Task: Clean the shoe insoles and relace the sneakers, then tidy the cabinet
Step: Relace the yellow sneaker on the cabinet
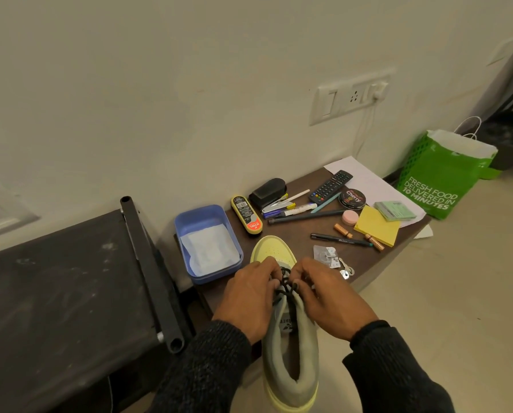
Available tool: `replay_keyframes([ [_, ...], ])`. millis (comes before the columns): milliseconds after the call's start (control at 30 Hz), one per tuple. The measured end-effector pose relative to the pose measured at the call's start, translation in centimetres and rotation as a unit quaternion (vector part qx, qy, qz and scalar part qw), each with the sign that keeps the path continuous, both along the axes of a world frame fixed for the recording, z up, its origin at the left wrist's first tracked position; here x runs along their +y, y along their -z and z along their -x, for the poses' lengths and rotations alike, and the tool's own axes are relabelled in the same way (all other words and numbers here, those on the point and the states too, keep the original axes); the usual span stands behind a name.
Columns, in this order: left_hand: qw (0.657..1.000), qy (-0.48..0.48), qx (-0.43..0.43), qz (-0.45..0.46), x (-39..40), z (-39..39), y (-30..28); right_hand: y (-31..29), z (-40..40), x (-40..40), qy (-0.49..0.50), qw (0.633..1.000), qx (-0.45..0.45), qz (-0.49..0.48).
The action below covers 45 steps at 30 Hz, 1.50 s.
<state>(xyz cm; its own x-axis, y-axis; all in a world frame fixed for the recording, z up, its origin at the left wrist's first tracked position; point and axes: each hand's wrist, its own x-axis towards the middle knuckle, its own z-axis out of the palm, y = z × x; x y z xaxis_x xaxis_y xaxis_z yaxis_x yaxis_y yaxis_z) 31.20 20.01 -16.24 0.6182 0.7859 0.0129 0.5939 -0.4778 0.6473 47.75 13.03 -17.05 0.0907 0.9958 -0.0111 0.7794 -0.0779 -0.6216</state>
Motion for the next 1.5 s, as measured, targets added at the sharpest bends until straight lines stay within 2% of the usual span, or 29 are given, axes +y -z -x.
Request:
replay_keyframes([
  [267,0.999,-0.04,-0.022,0.024,0.4,0.1,0.2,0.1,-1.0,-0.2,0.041,0.997,0.069,-0.001],
  [567,0.999,-0.028,-0.004,-0.027,0.6,-0.8,0.8,1.0,-0.1,0.6,0.033,0.998,-0.025,-0.045],
  [800,0.998,0.003,0.035,-0.046,0.3,-1.2,0.9,1.1,-0.2,0.3,0.048,0.998,-0.02,-0.037],
  [967,0.999,0.002,0.042,-0.034,0.4,-1.2,1.0,1.2,0.3,1.0,0.104,0.993,0.043,-0.047],
  [1233,0.999,-0.009,0.036,-0.017,0.5,-0.6,1.2,1.4,1.2,3.0,0.121,0.992,0.02,-0.009],
  [1300,1.0,-0.019,0.017,-0.017,0.5,-0.8,1.1,1.1,1.1,2.7,0.127,0.991,0.05,-0.014],
  [1433,0.998,-0.029,-0.04,-0.028,-0.7,-0.9,-0.4,-0.7,0.0,1.1,0.104,0.974,0.2,0.001],
  [1500,0.999,0.005,-0.025,-0.026,-1.6,-0.4,-0.9,-1.2,-0.6,0.1,0.055,0.977,0.203,0.033],
])
